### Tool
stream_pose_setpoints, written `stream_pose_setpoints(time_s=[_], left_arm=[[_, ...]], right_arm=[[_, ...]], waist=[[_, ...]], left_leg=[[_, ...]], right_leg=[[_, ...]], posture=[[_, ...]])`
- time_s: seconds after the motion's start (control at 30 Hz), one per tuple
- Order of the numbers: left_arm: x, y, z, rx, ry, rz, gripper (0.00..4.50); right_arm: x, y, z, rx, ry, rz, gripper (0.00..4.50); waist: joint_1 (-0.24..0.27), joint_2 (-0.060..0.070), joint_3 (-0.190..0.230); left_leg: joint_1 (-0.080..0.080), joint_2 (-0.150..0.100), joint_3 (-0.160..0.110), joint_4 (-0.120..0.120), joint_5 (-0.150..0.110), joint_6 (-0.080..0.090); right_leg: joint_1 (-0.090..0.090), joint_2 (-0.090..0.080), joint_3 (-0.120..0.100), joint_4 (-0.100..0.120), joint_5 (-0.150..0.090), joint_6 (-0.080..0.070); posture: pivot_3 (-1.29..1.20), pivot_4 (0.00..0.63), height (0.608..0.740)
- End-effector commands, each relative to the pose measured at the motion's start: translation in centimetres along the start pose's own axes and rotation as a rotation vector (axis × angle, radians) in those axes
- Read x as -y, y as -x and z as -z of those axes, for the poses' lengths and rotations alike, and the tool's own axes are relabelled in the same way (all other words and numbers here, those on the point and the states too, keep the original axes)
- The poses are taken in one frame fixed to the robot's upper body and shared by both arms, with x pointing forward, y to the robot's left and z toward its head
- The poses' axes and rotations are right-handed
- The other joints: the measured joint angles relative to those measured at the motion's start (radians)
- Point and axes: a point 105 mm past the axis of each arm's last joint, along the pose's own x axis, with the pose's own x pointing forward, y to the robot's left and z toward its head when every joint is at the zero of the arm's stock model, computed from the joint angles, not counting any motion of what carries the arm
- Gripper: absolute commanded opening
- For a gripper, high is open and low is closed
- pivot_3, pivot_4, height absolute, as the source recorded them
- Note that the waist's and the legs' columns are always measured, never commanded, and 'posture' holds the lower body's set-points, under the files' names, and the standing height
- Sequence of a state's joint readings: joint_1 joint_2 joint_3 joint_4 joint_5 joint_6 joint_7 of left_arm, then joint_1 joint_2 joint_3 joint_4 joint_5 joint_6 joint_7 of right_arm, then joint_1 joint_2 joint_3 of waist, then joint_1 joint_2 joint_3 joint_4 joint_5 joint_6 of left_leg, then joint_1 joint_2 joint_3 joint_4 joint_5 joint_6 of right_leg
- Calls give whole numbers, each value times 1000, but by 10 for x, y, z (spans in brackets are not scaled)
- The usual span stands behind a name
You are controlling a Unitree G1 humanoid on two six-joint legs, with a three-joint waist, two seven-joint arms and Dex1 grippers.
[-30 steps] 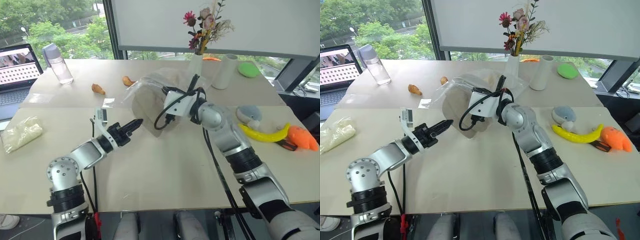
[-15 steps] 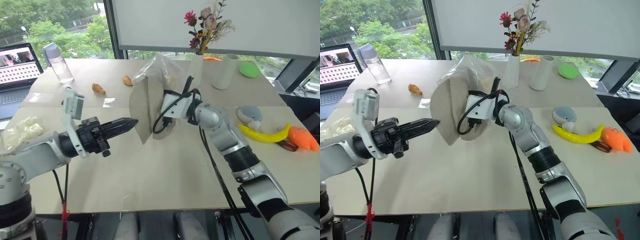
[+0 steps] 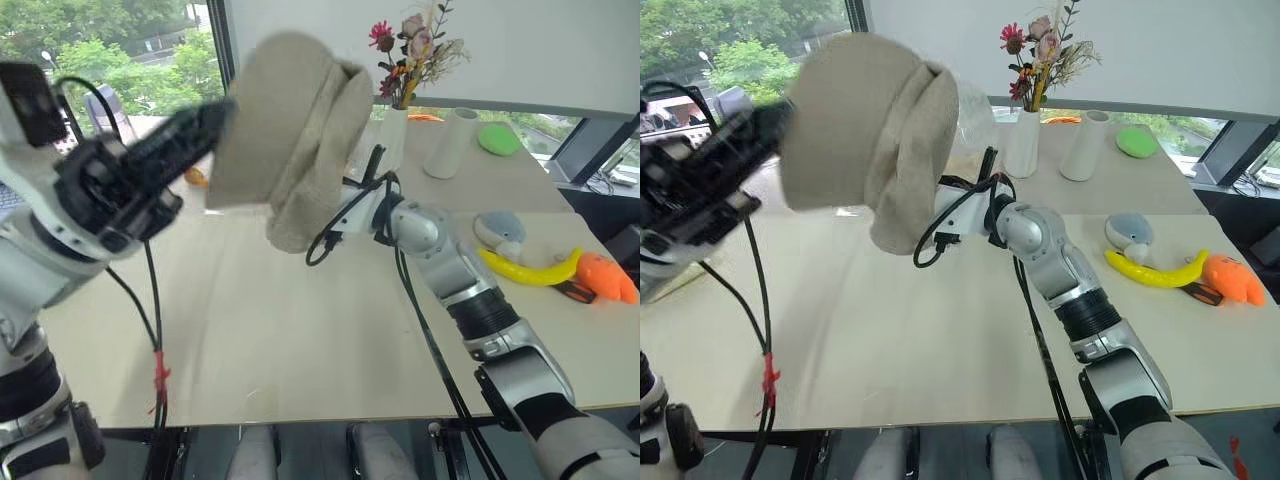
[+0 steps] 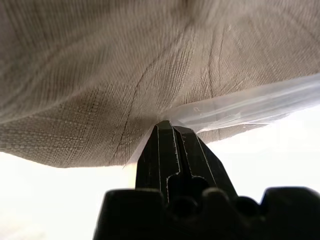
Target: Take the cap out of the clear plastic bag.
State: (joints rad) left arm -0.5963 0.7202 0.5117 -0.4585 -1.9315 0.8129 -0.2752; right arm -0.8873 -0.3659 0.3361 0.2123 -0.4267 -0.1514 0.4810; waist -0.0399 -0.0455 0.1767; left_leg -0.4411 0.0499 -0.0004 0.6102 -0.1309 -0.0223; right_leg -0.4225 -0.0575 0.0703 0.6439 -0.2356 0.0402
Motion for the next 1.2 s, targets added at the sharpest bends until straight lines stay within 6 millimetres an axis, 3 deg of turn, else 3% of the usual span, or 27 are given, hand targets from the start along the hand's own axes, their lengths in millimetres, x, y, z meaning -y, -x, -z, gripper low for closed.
stream_pose_setpoints(time_s=[0.03, 0.2, 0.33, 0.5, 0.6, 0.63, 0.67, 0.73, 0.87, 0.97, 1.03, 1.1, 1.2], left_arm=[[28, -7, -33, 170, -84, 139, 31], [38, -12, -64, 336, -115, 198, 31], [34, -15, -66, 338, -103, 173, 31], [-7, -3, -45, 245, -36, -73, 31], [-39, 16, -23, 164, -15, -261, 31], [-49, 24, -19, 154, -1, -316, 515], [-61, 34, -14, 139, 16, -394, 669], [-81, 64, 7, 59, 71, -544, 1427], [-76, 94, 22, 2, 117, -592, 2711], [-90, 154, 29, 12, 157, -820, 3762], [-101, 194, 48, -39, 190, -1007, 4421], [-99, 209, 67, -93, 233, -1055, 4475], [-93, 208, 96, -185, 271, -1056, 4475]], right_arm=[[3, 2, 3, -7, 11, -1, 0], [3, 2, 3, -8, 11, -5, 0], [3, 2, 3, -7, 11, -5, 0], [2, 1, 2, -5, 4, -3, 0], [0, 0, 1, -1, -1, -5, 0], [-1, 0, 1, 1, -2, -6, 0], [-1, 0, 1, 2, -3, -7, 0], [-2, -2, 0, 7, -7, -10, 0], [-3, -4, -1, 14, -10, -14, 0], [-5, -6, -3, 22, -15, -17, 0], [-5, -7, -3, 26, -18, -18, 0], [-5, -7, -4, 29, -21, -18, 0], [-5, -8, -4, 32, -22, -17, 0]], waist=[[1, 0, 0], [3, -1, 0], [3, -1, 0], [0, -1, 0], [-1, -1, 0], [-1, -1, 0], [-1, -1, 0], [-1, -1, 0], [-4, -1, 1], [-4, -1, 1], [-5, -1, 1], [-4, -1, 1], [2, -2, 1]], left_leg=[[0, 0, 0, 0, 0, 0], [0, 0, 0, 1, 0, 0], [0, 0, 0, 1, 0, 0], [0, 0, 0, 1, 0, 0], [1, 0, 0, 1, 0, 0], [1, 0, 0, 1, 0, 0], [1, 0, 0, 1, 0, 0], [1, 0, 0, 1, 0, 0], [1, 1, 1, -2, 0, -1], [0, 1, 1, -3, 0, -1], [1, 2, 1, -4, 0, -1], [1, 2, 1, -4, 0, -1], [0, 2, 2, -4, -1, -3]], right_leg=[[0, 0, 0, 0, 0, 0], [1, 0, 0, 0, 0, 1], [2, 0, 0, -1, 1, 1], [1, 0, 0, 0, 1, 1], [1, 0, 0, 0, 1, 1], [1, 0, 0, 0, 1, 1], [1, 0, 0, 1, 1, 1], [0, 0, 0, 1, 1, 1], [-1, 0, 0, 0, 0, 0], [-2, 0, 0, 0, 0, -2], [-3, 0, -1, 0, -1, -3], [-3, 0, -1, 0, -3, -6], [-2, -2, -1, -1, -5, -9]], posture=[[0, 150, 740], [0, 150, 740], [0, 150, 740], [0, 150, 740], [0, 150, 740], [0, 150, 740], [0, 150, 740], [0, 150, 740], [0, 150, 740], [0, 150, 740], [0, 150, 740], [0, 150, 740], [0, 150, 740]])
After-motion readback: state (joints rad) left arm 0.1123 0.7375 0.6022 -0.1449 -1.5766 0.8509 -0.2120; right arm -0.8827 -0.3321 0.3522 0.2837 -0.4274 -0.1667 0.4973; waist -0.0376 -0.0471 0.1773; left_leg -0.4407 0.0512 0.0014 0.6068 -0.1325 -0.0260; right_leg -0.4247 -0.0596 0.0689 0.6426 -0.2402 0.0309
